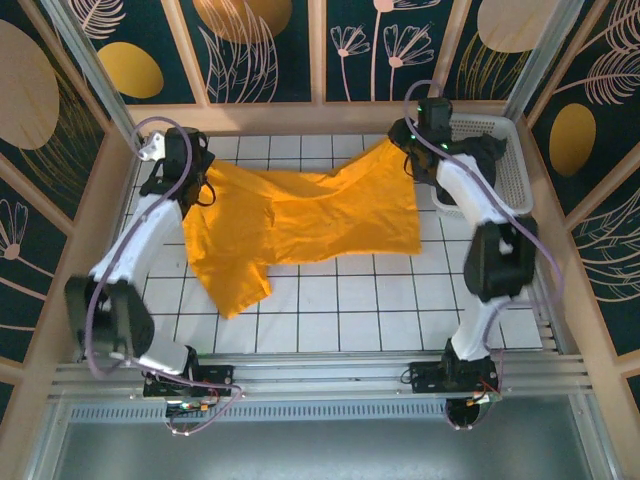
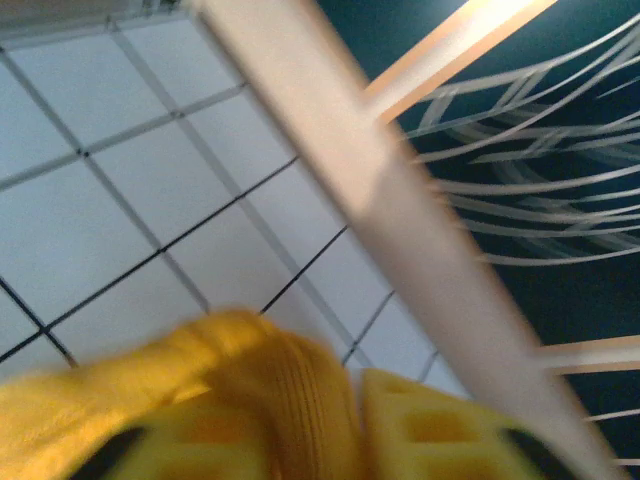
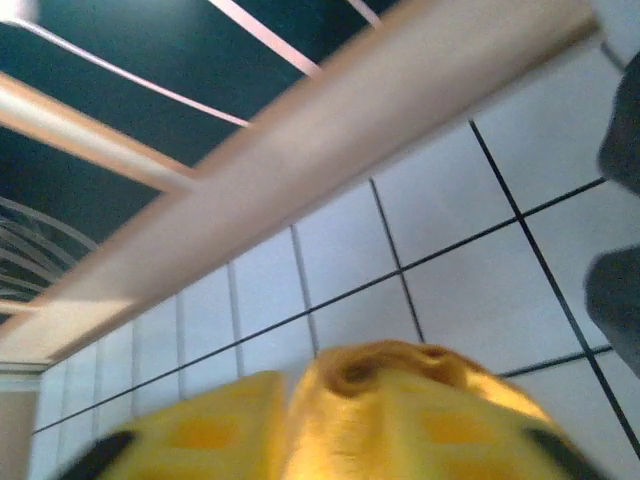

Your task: Fold and stack the t-shirts

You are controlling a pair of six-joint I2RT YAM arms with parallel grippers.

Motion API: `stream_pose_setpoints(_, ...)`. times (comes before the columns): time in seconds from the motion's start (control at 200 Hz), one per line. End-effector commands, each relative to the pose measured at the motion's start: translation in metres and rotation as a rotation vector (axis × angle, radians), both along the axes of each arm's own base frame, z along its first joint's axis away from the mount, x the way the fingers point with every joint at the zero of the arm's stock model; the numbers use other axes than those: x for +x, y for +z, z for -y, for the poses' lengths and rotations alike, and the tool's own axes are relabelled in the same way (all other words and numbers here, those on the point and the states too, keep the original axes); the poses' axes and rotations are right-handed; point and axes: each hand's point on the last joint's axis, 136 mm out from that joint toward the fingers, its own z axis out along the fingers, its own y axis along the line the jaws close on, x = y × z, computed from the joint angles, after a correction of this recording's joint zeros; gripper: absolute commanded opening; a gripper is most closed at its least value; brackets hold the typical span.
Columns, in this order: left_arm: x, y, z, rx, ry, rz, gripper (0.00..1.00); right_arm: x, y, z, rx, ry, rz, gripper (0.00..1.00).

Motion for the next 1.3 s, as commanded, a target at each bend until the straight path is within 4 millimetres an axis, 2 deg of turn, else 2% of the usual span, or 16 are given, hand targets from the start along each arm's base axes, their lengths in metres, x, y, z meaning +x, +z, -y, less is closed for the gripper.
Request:
stream_pose_setpoints(0.0,0.039,-0.006,0.003,-0.04,-0.125,-0.025,0.73,0.018,-0.022,-0.011,0.021,0.072,-0.114,0.49)
stream_pose_setpoints(0.09,0.048,-0.027,0.004,0.006,-0.167,-0.123,0.78,0.022,-0.031,-0.01,-0.014,0.072,-0.144,0.55)
stream_pose_setpoints(0.175,0.03,-0.047,0.001,0.009,-0.155,-0.219,0.77,0.006,-0.029,-0.007,-0.043,0.064,-0.15,0.56)
stream_pose_setpoints(0.22,0.013,-0.059,-0.002,0.009,-0.143,-0.273,0.75,-0.007,-0.025,-0.006,-0.064,0.063,-0.147,0.56)
stream_pose_setpoints(0.28,-0.021,-0.085,-0.008,0.009,-0.111,-0.371,0.73,-0.029,-0.024,-0.008,-0.084,0.071,-0.144,0.56)
stream_pose_setpoints(0.435,-0.106,-0.137,-0.01,-0.033,-0.086,-0.516,0.65,-0.091,-0.036,-0.026,-0.099,0.137,-0.169,0.55)
stream_pose_setpoints(0.571,-0.148,-0.177,-0.018,-0.08,-0.067,-0.616,0.61,-0.13,-0.05,-0.042,-0.117,0.217,-0.193,0.55)
stream_pose_setpoints(0.661,-0.155,-0.194,-0.021,-0.138,-0.06,-0.635,0.62,-0.146,-0.059,-0.043,-0.097,0.244,-0.205,0.55)
stream_pose_setpoints(0.726,-0.149,-0.2,-0.021,-0.166,-0.066,-0.622,0.65,-0.152,-0.064,-0.042,-0.102,0.255,-0.21,0.55)
stream_pose_setpoints(0.826,-0.139,-0.206,-0.024,-0.165,-0.07,-0.618,0.66,-0.156,-0.066,-0.04,-0.116,0.262,-0.212,0.55)
stream_pose_setpoints(0.991,-0.138,-0.223,-0.027,-0.15,-0.075,-0.646,0.61,-0.16,-0.067,-0.036,-0.122,0.254,-0.217,0.54)
stream_pose_setpoints(1.046,-0.133,-0.228,-0.025,-0.157,-0.093,-0.627,0.56,-0.162,-0.071,-0.034,-0.124,0.247,-0.225,0.54)
stream_pose_setpoints(1.091,-0.131,-0.233,-0.022,-0.164,-0.107,-0.633,0.47,-0.164,-0.074,-0.031,-0.132,0.229,-0.236,0.54)
stream_pose_setpoints(1.156,-0.13,-0.233,-0.024,-0.152,-0.106,-0.644,0.28,-0.166,-0.08,-0.02,-0.156,0.185,-0.254,0.53)
stream_pose_setpoints(1.231,-0.13,-0.222,-0.037,-0.095,-0.061,-0.631,0.0,-0.168,-0.087,-0.004,-0.18,0.118,-0.275,0.53)
stream_pose_setpoints(1.296,-0.133,-0.21,-0.05,-0.035,-0.018,-0.626,0.0,-0.17,-0.097,0.012,-0.193,0.051,-0.311,0.53)
